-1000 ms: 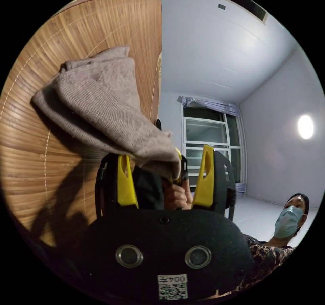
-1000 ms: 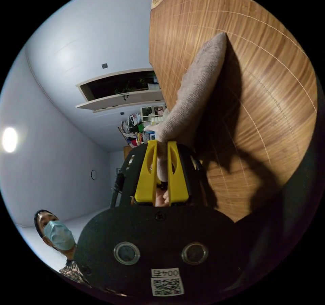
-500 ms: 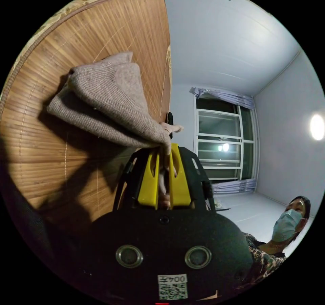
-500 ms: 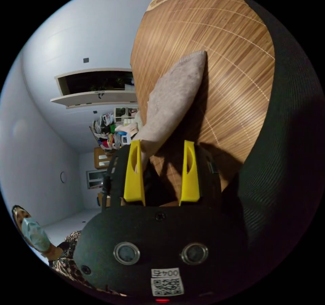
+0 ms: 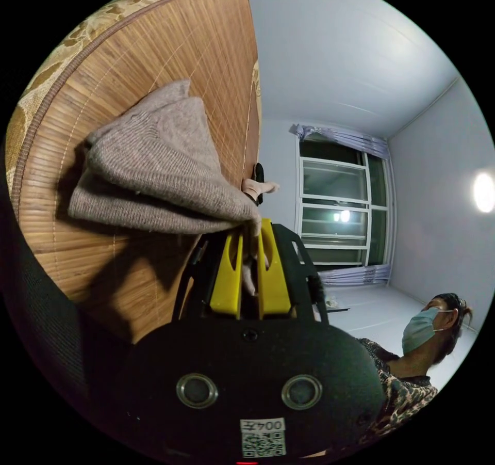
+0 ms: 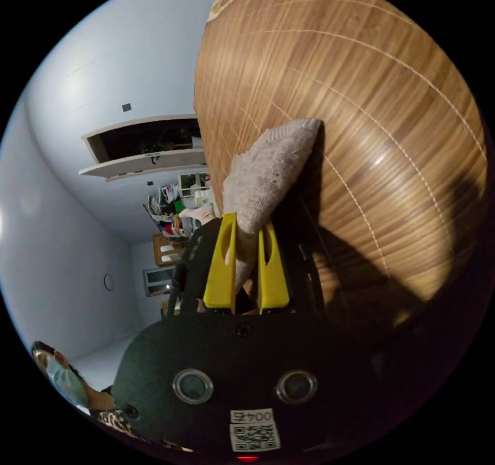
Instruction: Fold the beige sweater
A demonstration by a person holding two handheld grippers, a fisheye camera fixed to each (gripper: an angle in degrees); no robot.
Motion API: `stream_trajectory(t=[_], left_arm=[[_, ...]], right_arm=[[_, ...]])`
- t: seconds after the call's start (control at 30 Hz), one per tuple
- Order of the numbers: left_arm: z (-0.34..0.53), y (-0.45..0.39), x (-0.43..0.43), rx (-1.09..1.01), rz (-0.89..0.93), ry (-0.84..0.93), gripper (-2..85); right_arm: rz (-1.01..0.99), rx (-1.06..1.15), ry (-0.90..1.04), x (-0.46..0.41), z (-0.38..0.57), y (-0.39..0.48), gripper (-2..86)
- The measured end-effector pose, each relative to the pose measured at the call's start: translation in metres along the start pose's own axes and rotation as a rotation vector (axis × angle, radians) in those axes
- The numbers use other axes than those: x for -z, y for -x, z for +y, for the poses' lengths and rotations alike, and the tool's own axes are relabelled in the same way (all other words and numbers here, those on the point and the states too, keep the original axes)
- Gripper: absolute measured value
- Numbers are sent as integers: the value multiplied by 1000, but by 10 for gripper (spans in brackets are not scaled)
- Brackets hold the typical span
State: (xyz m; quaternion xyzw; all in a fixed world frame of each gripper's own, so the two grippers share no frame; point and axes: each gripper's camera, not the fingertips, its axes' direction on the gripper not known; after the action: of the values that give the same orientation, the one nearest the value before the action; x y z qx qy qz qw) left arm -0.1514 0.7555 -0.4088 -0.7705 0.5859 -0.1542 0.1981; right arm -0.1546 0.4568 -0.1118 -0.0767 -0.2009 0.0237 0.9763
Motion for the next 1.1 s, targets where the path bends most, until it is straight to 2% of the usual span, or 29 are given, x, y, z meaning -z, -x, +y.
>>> stream_trajectory(t=[0.3,0.6,0.8,0.97,1.1], left_arm=[[1,-75,-87,-159,87,81,52],[27,-169,-221,-331,191,282,49],[51,-213,-345,-384,236,489,49],[57,-225,-486,-363,176,640,52],[52,-254,-583,-419,137,693,53]], right_arm=[[-30,199,-133,127,35,67,65],[-56,328,-294,300,94,121,65],[32,357,-383,424,135,139,66],[160,247,-425,521,131,117,65],[206,223,-476,589,114,112,65]])
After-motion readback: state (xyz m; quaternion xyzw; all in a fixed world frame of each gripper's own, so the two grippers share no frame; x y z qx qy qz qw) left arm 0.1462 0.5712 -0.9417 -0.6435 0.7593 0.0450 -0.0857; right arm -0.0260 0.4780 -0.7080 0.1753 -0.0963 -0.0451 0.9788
